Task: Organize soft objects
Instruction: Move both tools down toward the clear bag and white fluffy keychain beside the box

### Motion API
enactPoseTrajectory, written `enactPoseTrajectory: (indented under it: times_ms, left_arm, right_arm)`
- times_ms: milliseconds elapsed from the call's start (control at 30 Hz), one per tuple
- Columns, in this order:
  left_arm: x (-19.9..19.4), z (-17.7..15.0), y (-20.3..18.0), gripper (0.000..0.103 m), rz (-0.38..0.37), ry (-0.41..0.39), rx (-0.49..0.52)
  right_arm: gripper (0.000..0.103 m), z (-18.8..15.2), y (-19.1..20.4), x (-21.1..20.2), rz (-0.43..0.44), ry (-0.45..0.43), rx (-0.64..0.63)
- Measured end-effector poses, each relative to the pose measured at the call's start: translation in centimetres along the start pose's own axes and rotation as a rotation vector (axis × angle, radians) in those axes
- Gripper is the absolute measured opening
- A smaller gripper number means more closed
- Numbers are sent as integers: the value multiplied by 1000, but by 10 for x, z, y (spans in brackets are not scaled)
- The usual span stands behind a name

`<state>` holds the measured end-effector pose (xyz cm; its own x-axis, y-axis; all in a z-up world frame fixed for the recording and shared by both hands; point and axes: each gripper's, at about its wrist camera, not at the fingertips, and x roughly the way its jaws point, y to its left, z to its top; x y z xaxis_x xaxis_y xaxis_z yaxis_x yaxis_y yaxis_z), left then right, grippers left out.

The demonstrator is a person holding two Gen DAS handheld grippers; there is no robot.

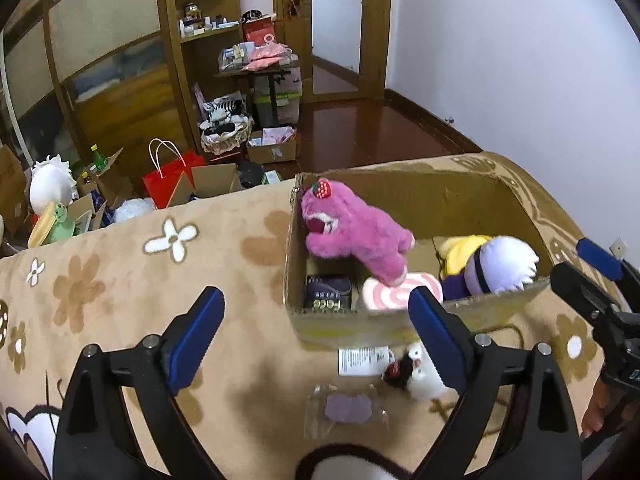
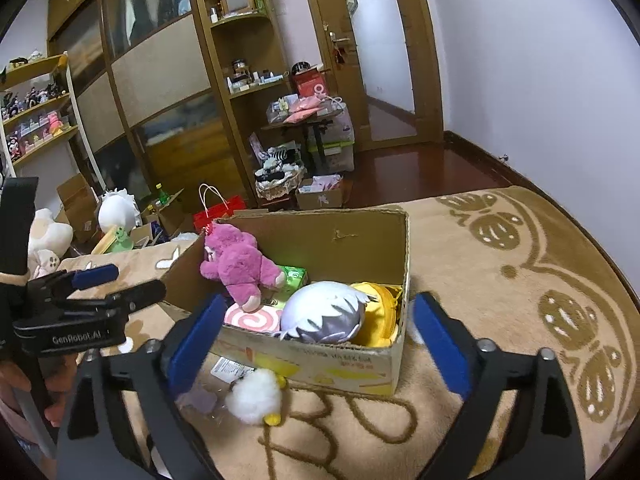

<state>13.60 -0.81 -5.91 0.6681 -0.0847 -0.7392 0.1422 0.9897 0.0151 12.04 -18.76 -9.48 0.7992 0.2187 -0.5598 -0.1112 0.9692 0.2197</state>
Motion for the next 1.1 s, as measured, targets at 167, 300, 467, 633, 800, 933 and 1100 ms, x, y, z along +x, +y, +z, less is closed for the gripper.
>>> enactPoseTrajectory:
  times_ms: [167,300,467,633,800,933,1100]
  left_arm:
    - [-7,-6,5,95,6,29,-19]
    - [-9,-9,10,96,-23,84,-44]
    - [-4,-18,13,96,-14,144,-57]
    - [10,-24,15,96,-17,196,-76]
    - [27,-28,16,96,-37,253,-99]
    - [40,-32,19,96,-53,291,-128]
    - [59,-37,20,96,-49,353,-138]
  right_arm:
    - [103,-4,6,-10,-1,5,-10]
    - [103,-8,12,-15,0,18,-24]
    - [103,-16,20,-17,3,40,-48]
    - [103,-26,28,-10,8,76,-70]
    - [103,-36,30,5,12,122,-80]
    - [103,-46,30,19,9,164,-91]
    - [103,-58,29,41,24,219,-94]
